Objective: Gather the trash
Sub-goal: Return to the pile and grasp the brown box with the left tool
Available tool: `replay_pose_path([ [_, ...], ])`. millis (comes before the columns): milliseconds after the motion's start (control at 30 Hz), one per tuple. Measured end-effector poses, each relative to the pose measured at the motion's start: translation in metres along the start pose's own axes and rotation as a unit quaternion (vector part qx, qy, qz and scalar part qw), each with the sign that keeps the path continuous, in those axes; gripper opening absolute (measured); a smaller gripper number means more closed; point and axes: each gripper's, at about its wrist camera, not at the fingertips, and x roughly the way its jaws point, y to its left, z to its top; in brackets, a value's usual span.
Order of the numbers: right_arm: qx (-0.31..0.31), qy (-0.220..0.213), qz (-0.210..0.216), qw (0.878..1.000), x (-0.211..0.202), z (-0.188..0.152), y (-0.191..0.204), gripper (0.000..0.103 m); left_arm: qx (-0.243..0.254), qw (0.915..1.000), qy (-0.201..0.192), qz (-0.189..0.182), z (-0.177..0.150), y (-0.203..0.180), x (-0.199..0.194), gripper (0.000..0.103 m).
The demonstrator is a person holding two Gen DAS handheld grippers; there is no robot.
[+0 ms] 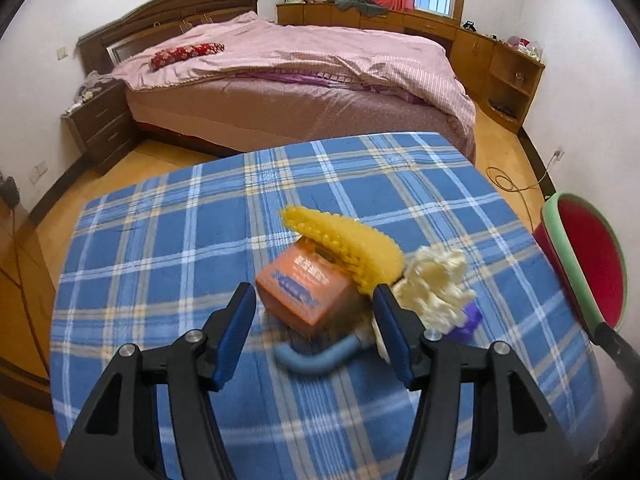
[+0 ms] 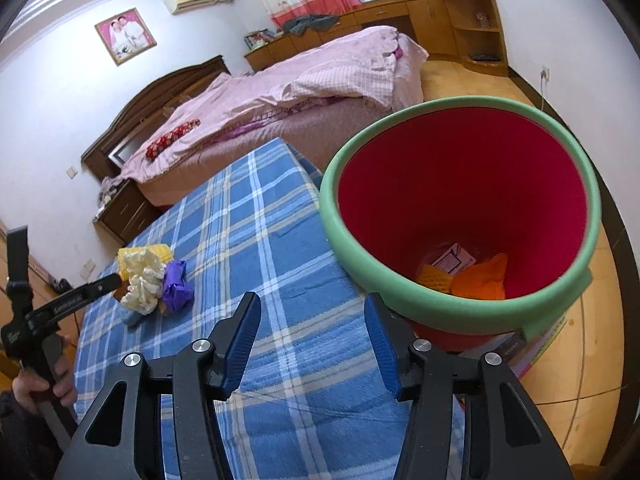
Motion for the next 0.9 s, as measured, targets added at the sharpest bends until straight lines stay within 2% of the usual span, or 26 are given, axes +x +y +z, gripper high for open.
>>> replay_pose_path([
  [233,-0.006,0.009,0.004,1.000,0.016,0.002,0.002,0.055,0.000,0.9997,0.009,-0.021,0.008,0.004,0.022,0.061],
  [367,-0.007,0.018,0.006,1.000,0.025,0.002,0.002,0.055,-0.018,0.9991,0.008,-0.037,0.010,0.007,0.029,0.061],
  [467,-0.007,0.021,0.009,1.000,0.028,0.002,0.001,0.055,-0.041,0.9979,0.006,-0.050,0.011,0.012,0.033,0.056],
  [633,-0.005,0.023,0.013,1.000,0.027,0.000,0.002,0.055,-0.049,0.9971,-0.002,-0.059,0.011,0.012,0.028,0.053],
  [900,-0.012,0.017,0.023,1.000,0.020,0.001,0.012,0.055,-0.064,0.9964,-0.028,-0.047,-0.002,0.025,-0.004,0.053],
])
